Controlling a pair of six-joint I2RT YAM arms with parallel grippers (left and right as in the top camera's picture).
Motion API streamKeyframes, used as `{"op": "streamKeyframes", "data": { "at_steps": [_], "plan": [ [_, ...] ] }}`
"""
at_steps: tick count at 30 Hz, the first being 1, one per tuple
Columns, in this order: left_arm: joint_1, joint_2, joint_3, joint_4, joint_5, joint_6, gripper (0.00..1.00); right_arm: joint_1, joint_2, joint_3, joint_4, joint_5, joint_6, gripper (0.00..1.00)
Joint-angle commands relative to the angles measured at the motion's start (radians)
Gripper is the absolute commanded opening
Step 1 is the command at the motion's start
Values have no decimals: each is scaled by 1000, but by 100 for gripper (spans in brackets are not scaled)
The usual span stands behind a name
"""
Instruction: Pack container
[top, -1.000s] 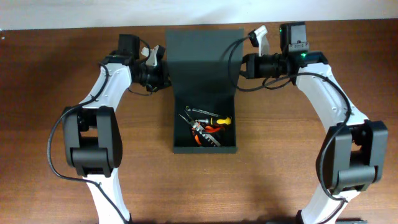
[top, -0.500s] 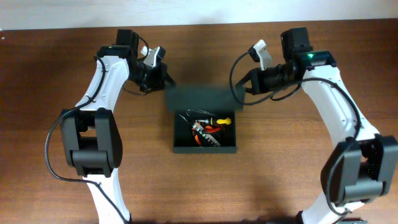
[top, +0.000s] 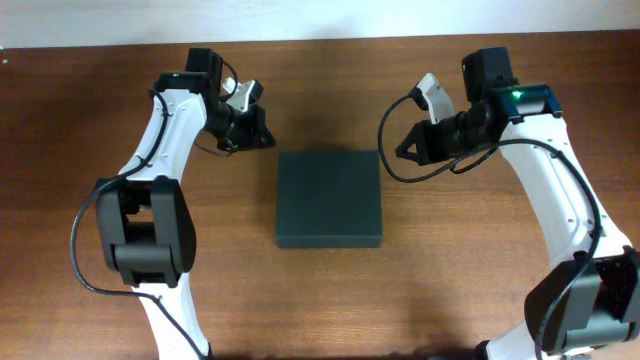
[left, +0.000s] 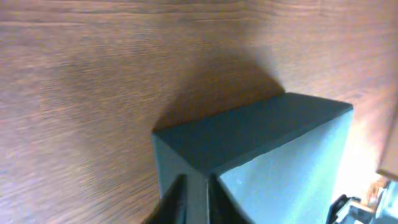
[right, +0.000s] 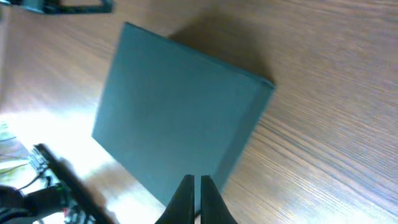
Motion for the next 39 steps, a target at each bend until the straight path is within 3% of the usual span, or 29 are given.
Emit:
{"op": "streamKeyframes", "data": {
  "at_steps": [1, 3, 4, 5, 14, 21, 24, 33, 39],
  "plan": [
    [2, -69, 25, -6, -56, 10, 40, 9, -37, 13, -4, 65, -15, 8],
    [2, -85, 25, -11, -56, 10, 85, 9, -37, 13, -3, 65, -15, 42],
    [2, -92, 25, -15, -55, 10, 99, 9, -37, 13, -3, 65, -10, 69],
    [2, -100, 25, -20, -55, 10, 99, 9, -37, 13, -3, 65, 3, 99],
    [2, -171, 25, -126, -51, 10, 99, 8, -37, 13, -27, 41, 151, 99],
    [2, -277, 25, -254, -47, 94, 99, 9, -123, 13, -169, 60, -76, 99],
    [2, -366, 25, -266, -55, 124, 99, 9, -209, 13, -214, 84, -145, 99],
    [2, -668, 23, -322, -210, 114, 99, 9, -541, -6, -262, 194, -147, 99],
    [-6, -859, -54, -363, -224, 82, 99, 9, -801, -96, -286, 230, -147, 99]
  ]
}}
